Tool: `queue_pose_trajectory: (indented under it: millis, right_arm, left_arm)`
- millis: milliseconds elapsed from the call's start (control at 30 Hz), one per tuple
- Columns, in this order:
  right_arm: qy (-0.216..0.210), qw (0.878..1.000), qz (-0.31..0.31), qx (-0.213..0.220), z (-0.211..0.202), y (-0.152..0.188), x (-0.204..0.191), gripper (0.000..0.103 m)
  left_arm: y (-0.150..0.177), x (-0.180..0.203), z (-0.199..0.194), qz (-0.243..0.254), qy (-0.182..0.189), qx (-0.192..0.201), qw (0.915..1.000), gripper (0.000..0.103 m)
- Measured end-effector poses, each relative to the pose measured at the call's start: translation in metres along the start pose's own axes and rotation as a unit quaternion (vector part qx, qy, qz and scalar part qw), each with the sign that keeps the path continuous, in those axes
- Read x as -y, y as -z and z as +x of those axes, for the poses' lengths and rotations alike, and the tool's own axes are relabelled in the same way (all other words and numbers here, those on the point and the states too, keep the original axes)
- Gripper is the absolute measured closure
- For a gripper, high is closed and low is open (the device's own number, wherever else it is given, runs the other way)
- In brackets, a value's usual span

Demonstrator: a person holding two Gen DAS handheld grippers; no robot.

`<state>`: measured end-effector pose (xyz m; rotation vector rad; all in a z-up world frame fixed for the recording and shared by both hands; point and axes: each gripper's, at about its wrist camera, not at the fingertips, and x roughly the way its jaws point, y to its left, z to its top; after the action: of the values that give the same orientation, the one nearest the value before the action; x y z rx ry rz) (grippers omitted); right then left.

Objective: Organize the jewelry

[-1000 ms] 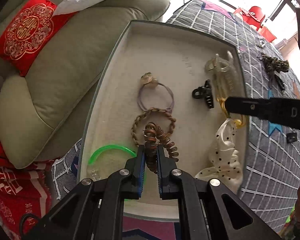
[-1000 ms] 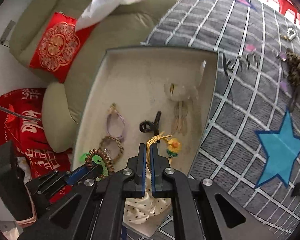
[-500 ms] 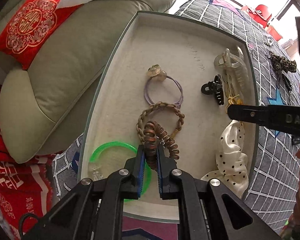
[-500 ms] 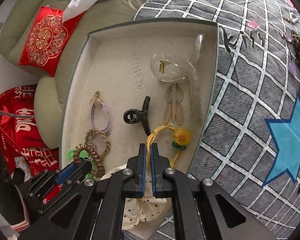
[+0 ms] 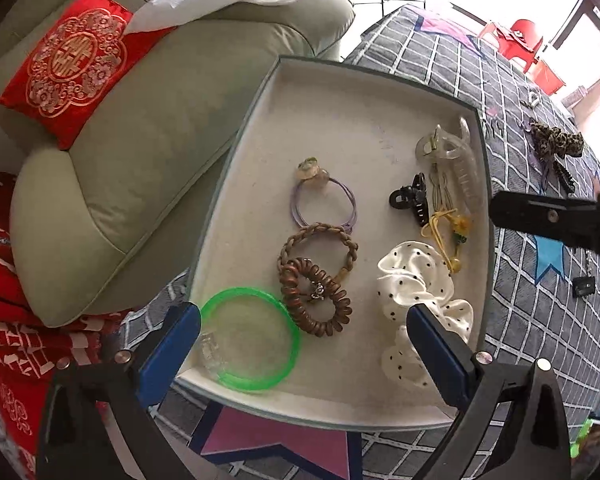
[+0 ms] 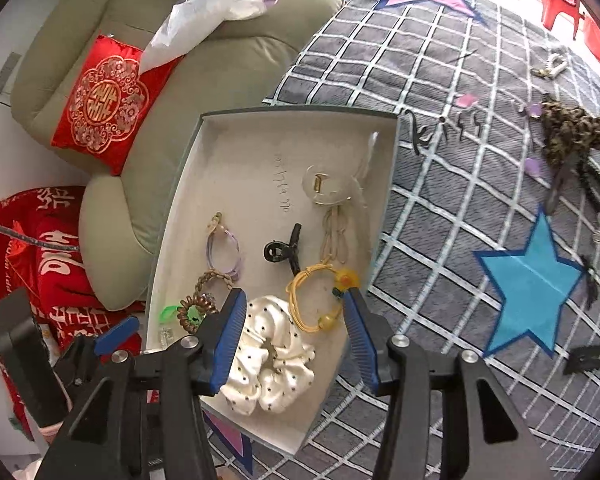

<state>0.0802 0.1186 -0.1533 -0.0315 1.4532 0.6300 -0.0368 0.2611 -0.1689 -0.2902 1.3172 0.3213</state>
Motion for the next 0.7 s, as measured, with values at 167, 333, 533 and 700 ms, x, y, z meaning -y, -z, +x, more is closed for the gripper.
queue_pose_trajectory:
  millis: [167,333,533,700]
  right_arm:
    - [0.020,1.000,-0.005,0.002,-0.017,0.015,-0.001,0.026]
    - [0.060,0.997,-0.031,0.022,-0.042,0.033,-0.009,0.015]
    - [0.088,0.992,-0.060,0.067,-0.077,0.049,-0.026,0.000]
    - [0.103,0.989,-0.061,0.084,-0.096,0.058,-0.040,0.000]
  left_arm:
    - [0.007,-0.006,-0.019,-0.005,-0.038,0.009,0.9992,0.000]
    - [0.016,-0.017,-0.049,-0.017,-0.050,0.022,0.9984,0.000]
    - [0.023,-0.022,-0.085,-0.021,-0.049,0.042,0.9977,0.000]
    - [0.029,-0.022,-0.110,-0.024,-0.056,0.062,0.9962,0.000]
